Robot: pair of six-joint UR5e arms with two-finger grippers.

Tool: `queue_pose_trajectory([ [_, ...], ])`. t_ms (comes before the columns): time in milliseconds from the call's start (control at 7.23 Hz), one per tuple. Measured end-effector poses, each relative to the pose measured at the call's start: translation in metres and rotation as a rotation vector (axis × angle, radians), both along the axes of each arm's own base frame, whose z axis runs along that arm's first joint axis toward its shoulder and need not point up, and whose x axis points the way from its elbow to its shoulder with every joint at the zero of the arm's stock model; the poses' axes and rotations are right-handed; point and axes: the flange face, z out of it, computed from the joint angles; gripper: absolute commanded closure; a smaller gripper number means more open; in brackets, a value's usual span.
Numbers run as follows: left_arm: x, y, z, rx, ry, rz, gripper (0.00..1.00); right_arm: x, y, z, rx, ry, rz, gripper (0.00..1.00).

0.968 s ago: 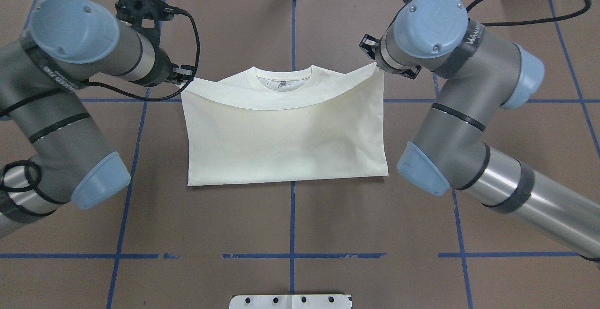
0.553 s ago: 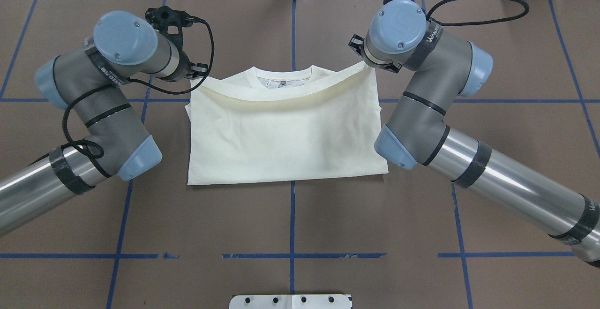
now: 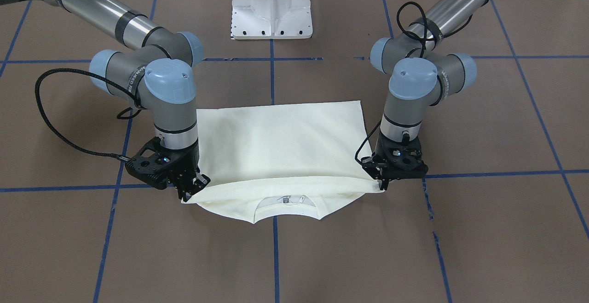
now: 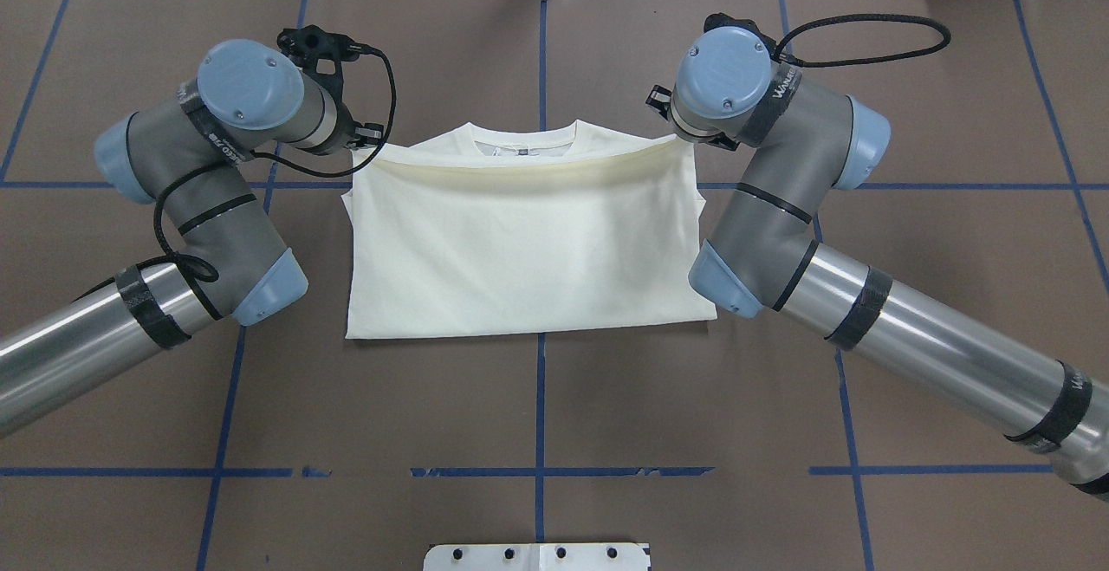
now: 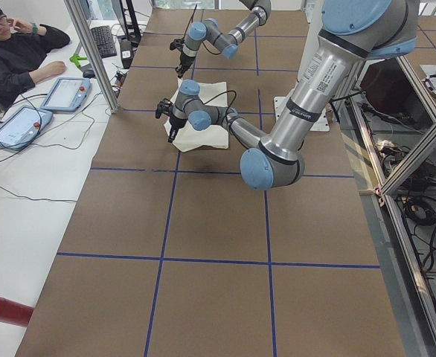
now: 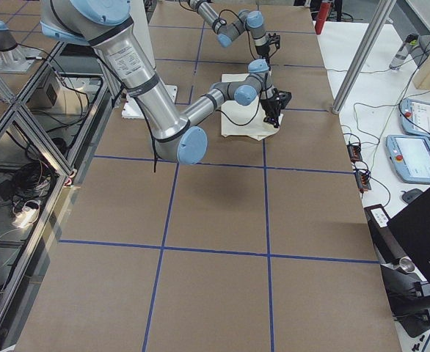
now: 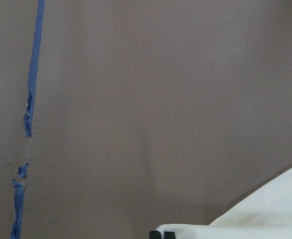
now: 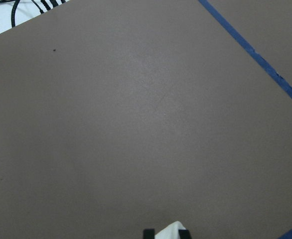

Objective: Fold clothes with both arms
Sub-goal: 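Lower the hem onto the collar and open both grippers, then move the left gripper down beside the folded shirt's side edge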

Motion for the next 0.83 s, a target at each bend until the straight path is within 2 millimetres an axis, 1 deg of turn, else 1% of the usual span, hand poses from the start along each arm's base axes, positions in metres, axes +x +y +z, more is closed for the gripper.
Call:
queue_pose_trajectory([
  [138,-0.002,0.002,0.001,0.032,0.013,0.014,0.00,-0.001,0.002,-0.003,0.022,0.001,-0.004,0.00],
  [277,-0.008,0.007,-0.001,0.076,0.031,0.035,0.00,0.005,0.005,-0.006,0.056,-0.001,-0.028,0.00],
  [415,-0.014,0.018,-0.002,0.106,0.048,0.051,0.00,0.017,0.010,-0.007,0.089,-0.003,-0.068,0.00],
  [553,-0.019,0.040,-0.001,0.123,0.070,0.073,0.00,0.029,0.016,-0.006,0.106,-0.010,-0.093,0.00],
  [691,-0.024,0.076,0.007,0.122,0.107,0.101,0.04,0.035,0.020,-0.006,0.113,-0.017,-0.105,0.00],
  [830,-0.027,0.117,0.019,0.095,0.156,0.111,0.30,0.038,0.022,-0.006,0.116,-0.020,-0.110,0.00],
])
